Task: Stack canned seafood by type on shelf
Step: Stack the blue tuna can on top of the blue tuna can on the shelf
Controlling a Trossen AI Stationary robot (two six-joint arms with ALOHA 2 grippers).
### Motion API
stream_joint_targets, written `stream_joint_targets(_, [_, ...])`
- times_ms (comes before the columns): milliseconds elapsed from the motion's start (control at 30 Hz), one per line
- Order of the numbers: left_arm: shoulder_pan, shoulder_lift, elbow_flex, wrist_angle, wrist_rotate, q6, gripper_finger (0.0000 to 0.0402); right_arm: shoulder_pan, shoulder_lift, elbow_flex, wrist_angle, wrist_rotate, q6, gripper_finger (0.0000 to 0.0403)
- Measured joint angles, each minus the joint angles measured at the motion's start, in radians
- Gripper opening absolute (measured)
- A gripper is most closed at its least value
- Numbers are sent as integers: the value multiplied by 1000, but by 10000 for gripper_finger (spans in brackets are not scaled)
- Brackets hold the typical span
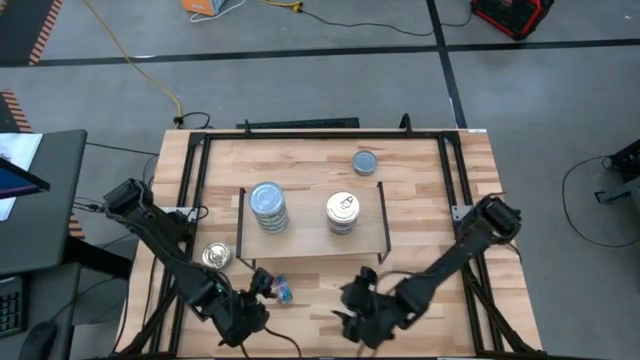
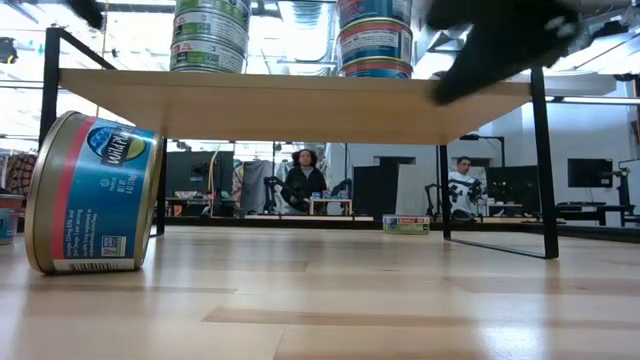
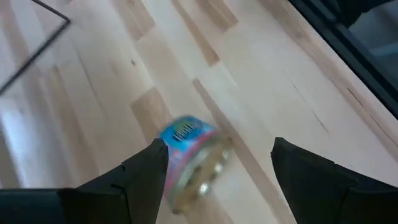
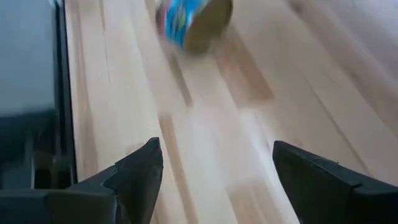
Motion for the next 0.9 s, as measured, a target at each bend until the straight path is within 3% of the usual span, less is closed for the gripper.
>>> stream_joint_targets(367, [181, 0, 48, 3, 261, 168, 275, 44, -13, -1, -77, 17, 7, 327])
stream_joint_targets(667, [235, 87, 72, 30, 347, 270, 275, 114, -21, -2, -263, 16, 210, 327])
stream_joint_targets(900, [240, 238, 275, -132, 418, 343, 275, 122, -21, -2, -236, 81, 206, 327])
